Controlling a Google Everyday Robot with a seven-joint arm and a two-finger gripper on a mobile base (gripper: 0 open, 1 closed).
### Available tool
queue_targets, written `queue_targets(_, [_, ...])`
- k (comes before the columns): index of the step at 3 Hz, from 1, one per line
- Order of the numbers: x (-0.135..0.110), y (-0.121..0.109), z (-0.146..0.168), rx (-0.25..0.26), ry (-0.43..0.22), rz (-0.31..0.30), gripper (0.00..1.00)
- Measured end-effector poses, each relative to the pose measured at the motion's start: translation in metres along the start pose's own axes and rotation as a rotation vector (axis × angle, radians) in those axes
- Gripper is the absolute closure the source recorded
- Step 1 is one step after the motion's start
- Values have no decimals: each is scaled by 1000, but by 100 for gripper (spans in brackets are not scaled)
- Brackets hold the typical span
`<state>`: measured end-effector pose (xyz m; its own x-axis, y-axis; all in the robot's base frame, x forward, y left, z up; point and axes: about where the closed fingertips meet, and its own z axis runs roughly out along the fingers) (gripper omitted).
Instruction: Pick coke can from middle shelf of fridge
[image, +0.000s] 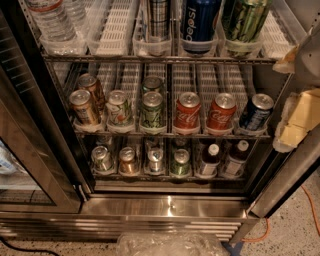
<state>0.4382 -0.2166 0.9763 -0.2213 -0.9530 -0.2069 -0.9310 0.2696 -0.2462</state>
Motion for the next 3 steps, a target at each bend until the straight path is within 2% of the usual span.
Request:
queue_targets(2, [-5, 3, 2, 11, -22, 21, 0])
queue_targets(3, [-12, 12, 9, 17, -119, 76, 0])
